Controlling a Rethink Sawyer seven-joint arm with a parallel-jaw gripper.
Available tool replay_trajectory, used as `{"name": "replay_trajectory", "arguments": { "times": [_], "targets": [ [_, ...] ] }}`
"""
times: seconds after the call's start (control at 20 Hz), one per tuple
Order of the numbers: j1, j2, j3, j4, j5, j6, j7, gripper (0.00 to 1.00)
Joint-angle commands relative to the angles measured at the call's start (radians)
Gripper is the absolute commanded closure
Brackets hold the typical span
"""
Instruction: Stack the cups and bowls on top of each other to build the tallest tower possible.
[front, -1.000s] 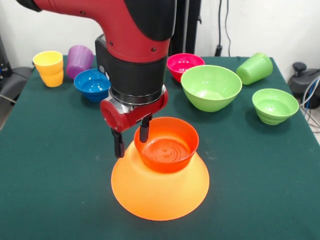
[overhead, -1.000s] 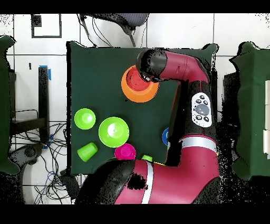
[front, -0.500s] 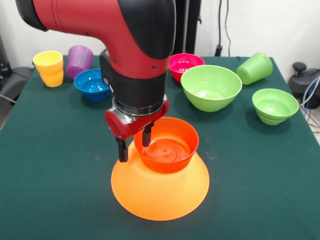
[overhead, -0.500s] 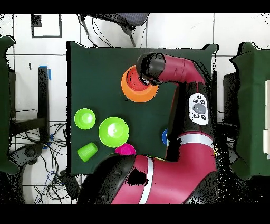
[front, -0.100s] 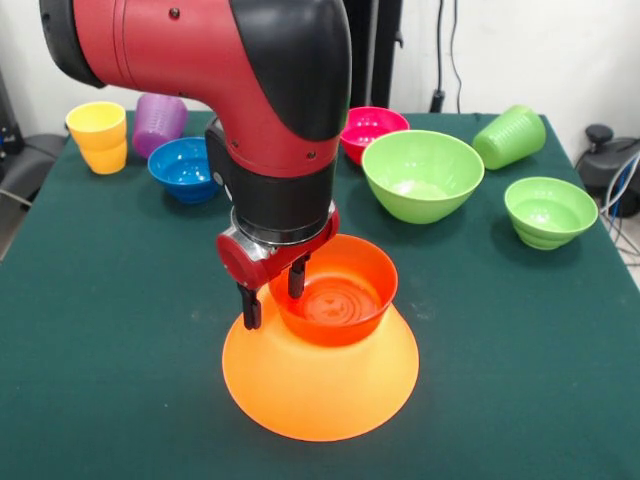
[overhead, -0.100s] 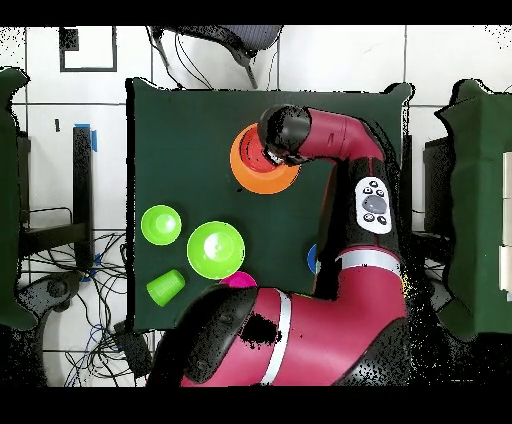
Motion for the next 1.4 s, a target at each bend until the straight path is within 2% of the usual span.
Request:
{"name": "replay_trajectory", "arguments": {
  "times": [0.05, 0.55, 1.05, 1.4],
  "targets": [
    [0.030, 0.009, 0.026, 0.016, -0.091, -0.027, 0.038, 0.00],
    [0.023, -0.015, 0.015, 0.014, -0.098, -0.004, -0.003, 0.00],
    [0.001, 0.000, 0.021, 0.021, -0.108, -0.031, -0.031, 0.00],
    [0.000, -0.010, 0.022, 0.019, -0.107, -0.014, -0.043, 0.00]
  ]
}}
